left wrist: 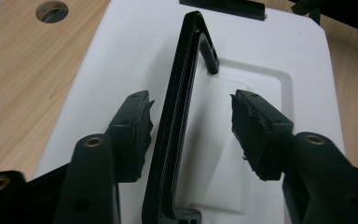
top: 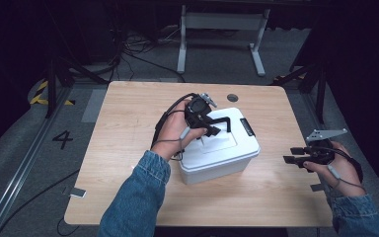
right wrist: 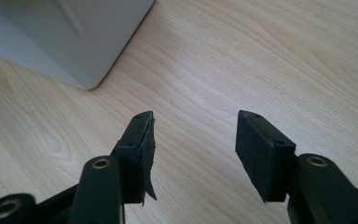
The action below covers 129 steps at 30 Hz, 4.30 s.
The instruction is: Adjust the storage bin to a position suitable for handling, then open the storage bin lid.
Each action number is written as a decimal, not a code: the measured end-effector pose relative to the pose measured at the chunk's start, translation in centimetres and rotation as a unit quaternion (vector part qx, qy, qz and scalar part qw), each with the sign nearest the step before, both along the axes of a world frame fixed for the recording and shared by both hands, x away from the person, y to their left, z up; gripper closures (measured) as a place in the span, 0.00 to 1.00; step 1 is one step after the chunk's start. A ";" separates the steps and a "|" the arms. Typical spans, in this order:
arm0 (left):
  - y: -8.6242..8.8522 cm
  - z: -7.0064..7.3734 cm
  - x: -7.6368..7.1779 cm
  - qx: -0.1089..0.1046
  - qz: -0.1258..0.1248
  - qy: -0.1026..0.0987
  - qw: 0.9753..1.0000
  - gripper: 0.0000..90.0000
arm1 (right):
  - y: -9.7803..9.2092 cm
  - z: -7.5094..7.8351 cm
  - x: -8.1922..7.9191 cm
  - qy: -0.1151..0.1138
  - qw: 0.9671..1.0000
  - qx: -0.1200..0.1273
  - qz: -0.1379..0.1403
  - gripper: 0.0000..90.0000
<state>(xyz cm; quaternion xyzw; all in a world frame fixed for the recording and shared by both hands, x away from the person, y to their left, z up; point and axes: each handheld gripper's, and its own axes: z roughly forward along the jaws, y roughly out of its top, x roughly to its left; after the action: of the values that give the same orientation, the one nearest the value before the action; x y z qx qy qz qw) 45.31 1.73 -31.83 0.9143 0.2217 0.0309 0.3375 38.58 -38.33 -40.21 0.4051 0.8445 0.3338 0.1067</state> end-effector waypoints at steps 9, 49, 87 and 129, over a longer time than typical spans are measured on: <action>-0.3 -0.2 -0.2 0.008 -0.006 -0.003 1.000 0.72 | 0.2 -0.1 0.0 0.004 1.000 0.000 0.002 0.53; 0.2 3.9 -1.3 -0.029 -0.023 -0.032 0.999 0.93 | 0.7 -0.4 0.3 0.007 1.000 0.001 0.008 0.53; 6.0 7.6 -1.9 -0.071 0.028 -0.068 0.995 0.93 | 1.0 -0.8 0.5 0.013 1.000 0.000 0.009 0.53; 22.3 2.4 0.1 -0.071 0.251 -0.067 0.963 0.93 | 1.8 -1.5 0.9 0.023 1.000 -0.009 0.019 0.53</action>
<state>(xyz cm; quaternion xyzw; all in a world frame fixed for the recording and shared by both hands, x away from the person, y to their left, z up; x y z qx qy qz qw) 45.41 24.00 -29.43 0.7988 0.4229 0.1605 0.3966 39.51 -36.51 -41.71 0.3961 0.8570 0.3188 0.0843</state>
